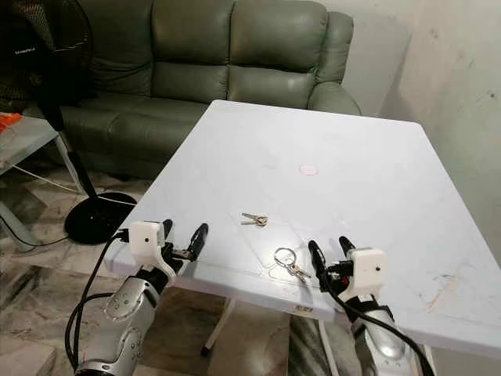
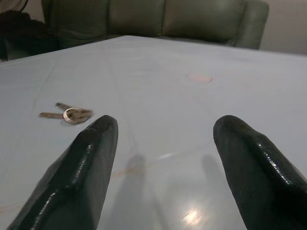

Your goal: Hang keys on a hook

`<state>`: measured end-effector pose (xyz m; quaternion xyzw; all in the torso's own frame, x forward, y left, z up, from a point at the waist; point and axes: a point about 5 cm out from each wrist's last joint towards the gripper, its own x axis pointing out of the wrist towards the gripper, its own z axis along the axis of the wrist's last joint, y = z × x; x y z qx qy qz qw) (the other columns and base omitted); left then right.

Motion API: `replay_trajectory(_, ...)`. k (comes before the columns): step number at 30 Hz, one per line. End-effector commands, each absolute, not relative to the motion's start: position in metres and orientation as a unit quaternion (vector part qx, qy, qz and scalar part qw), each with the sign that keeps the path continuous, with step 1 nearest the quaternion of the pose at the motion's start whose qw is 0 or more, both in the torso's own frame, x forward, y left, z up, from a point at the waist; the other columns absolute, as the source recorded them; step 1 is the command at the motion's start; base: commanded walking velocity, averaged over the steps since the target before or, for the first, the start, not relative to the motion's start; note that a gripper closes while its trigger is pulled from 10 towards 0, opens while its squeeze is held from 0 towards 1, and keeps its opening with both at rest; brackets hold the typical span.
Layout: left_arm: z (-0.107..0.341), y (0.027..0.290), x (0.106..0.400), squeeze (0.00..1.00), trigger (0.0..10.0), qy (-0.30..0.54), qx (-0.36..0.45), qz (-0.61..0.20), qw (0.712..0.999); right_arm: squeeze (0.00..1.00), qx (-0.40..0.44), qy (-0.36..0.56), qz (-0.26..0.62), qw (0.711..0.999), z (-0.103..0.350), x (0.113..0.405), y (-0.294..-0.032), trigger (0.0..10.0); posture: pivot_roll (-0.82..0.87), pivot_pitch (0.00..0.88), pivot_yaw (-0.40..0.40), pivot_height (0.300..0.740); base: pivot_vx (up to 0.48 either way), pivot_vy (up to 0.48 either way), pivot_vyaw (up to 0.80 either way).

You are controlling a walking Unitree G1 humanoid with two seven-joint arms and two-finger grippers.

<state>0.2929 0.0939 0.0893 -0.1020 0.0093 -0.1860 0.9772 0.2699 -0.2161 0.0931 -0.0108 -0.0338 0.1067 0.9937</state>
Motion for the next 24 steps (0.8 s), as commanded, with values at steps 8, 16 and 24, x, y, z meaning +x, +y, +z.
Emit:
replay_trajectory(8, 0.088, 0.073, 0.276, 0.0, 10.0, 0.015, -0.078, -0.262, 0.962, 0.0, -0.076, -0.02, 0.219, 0.973, 0.11, 0.281, -0.209, 10.0, -0.01, 0.044, -0.043, 0.74, 0.0, 0.0, 0.0)
replay_trajectory(16, 0.088, 0.069, 0.271, 0.0, 10.0, 0.016, -0.077, -0.27, 0.96, 0.0, -0.09, -0.014, 0.27, 0.958, 0.117, 0.28, -0.201, 10.0, 0.0, 0.042, -0.048, 0.74, 0.0, 0.0, 0.0)
replay_trajectory(24, 0.09, 0.068, 0.271, 0.0, 10.0, 0.017, -0.076, -0.268, 0.96, 0.0, -0.1, 0.021, 0.291, 0.951, 0.111, 0.276, -0.195, 10.0, 0.0, 0.041, -0.052, 0.74, 0.0, 0.0, 0.0)
